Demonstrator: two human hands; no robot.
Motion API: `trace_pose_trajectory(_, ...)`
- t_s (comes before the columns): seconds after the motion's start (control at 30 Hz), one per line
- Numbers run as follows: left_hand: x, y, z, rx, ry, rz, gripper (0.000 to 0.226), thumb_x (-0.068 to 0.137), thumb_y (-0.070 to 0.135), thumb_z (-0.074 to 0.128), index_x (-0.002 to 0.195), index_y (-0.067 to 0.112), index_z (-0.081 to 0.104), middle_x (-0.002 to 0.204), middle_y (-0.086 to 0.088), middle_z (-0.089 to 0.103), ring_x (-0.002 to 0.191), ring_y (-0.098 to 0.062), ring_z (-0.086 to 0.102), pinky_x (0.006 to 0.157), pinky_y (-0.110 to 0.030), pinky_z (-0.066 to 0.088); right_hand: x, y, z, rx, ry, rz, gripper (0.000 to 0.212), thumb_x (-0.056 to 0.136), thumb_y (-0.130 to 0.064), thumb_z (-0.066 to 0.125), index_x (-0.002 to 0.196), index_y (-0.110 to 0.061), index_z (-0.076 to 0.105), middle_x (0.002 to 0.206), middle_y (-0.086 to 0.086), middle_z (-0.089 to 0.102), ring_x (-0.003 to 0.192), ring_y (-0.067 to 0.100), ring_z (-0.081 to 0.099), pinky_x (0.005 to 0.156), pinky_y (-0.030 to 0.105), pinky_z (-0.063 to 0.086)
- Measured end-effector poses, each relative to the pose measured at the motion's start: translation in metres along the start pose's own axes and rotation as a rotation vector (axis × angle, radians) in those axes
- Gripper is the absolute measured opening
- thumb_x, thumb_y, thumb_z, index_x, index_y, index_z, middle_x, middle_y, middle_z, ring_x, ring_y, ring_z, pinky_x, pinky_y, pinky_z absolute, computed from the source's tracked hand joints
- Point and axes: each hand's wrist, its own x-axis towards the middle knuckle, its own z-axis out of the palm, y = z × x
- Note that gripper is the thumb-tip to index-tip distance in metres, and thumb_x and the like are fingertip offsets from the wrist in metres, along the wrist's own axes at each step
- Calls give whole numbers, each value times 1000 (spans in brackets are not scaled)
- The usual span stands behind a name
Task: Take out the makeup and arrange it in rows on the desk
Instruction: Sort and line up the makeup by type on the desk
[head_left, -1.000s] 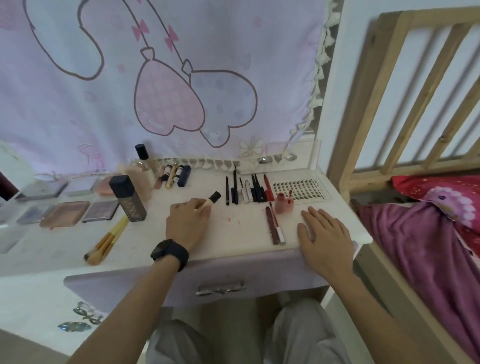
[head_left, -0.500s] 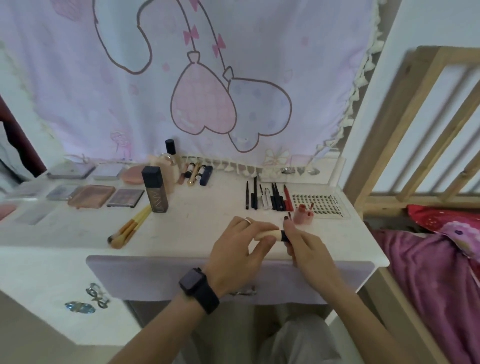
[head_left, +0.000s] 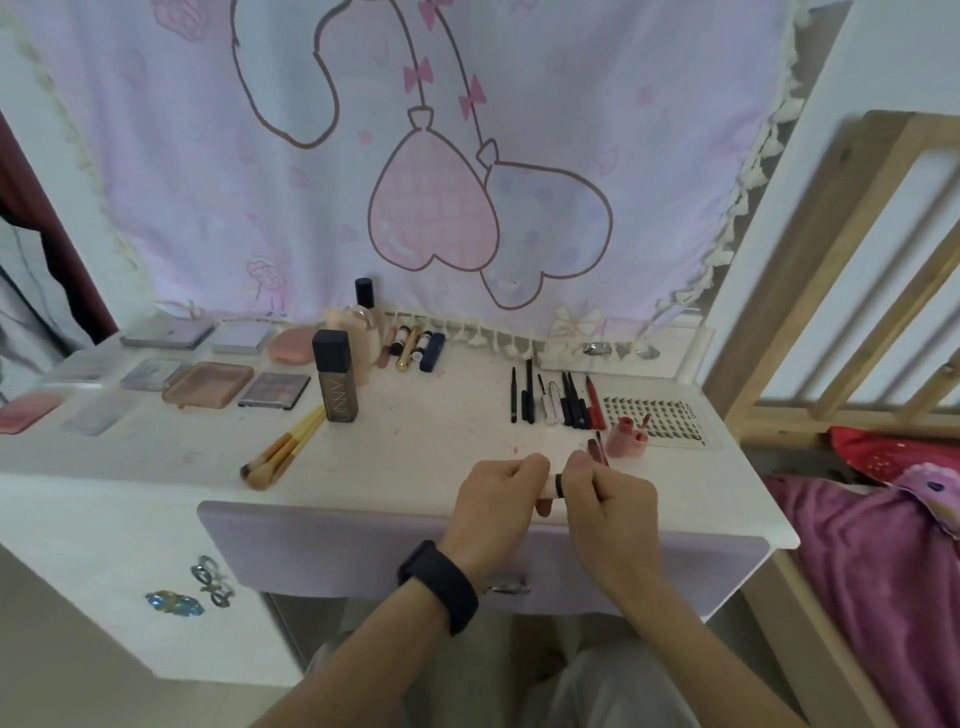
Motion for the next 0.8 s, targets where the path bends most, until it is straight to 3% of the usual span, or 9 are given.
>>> trace_pose_trajectory(0.13,6,-4,-9,28,-18,99,38,101,45,47,80,21,67,65,9,52,60,-8,44,61,-26,41,10,4,-8,-39,-163,45,49,99,-53,39,58,-30,56,51,-5,50,48,6,41,50,20,34)
trace_pose_trajectory(0.23,9,-10,-19,58,-77,256,13,97,42,57,100,33,64,84,20,63,70,-2,52,69,-20,48,17,9,-14,-50,-220,190,55,97,-56,36,70,-15,59,59,-4,53,51,4,41,55,25,36)
trace_pose_trajectory(0.33,16,-15,-29,180,-63,315,8,95,39,61,102,41,64,93,27,64,81,-1,57,73,-16,49,21,12,-22,-1,-321,248,45,100,-52,41,83,-17,63,68,-9,61,55,7,45,56,25,39)
trace_pose_trajectory(0.4,20,-17,-34,228,-50,296,7,94,43,60,99,45,65,92,27,65,83,-2,58,74,-17,50,22,10,-27,47,-404,223,26,100,-42,49,92,-20,61,71,-11,60,55,10,46,53,21,41)
trace_pose_trajectory(0.47,22,-19,-38,211,-55,272,10,95,43,60,101,41,68,91,22,67,83,-5,59,77,-22,51,22,8,-31,14,-436,170,4,100,-29,58,103,-28,59,89,-12,62,59,14,57,57,21,49)
trace_pose_trajectory(0.57,24,-21,-39,165,-44,263,12,96,38,60,104,36,69,93,18,68,85,-6,61,83,-30,54,25,2,-32,-34,-414,188,27,95,-39,63,118,-41,52,110,-16,63,77,12,70,60,20,53)
trace_pose_trajectory(0.67,24,-19,-38,165,-34,260,14,95,39,60,106,35,69,95,17,68,87,-8,62,85,-34,55,34,-8,-30,-114,-400,299,42,89,-65,47,108,-31,61,86,-10,74,61,9,67,54,16,48)
trace_pose_trajectory(0.73,23,-18,-37,161,-41,260,15,95,39,61,106,34,69,96,16,68,88,-8,62,86,-33,54,37,-12,-30,-173,-413,297,43,95,-61,42,93,-25,66,73,-10,74,52,6,62,52,13,46)
trace_pose_trajectory(0.8,23,-16,-36,157,-47,262,16,95,38,61,107,33,69,96,16,68,89,-7,61,86,-31,54,38,-11,-31,-154,-413,272,32,100,-49,47,92,-24,65,75,-10,74,54,8,62,53,13,46)
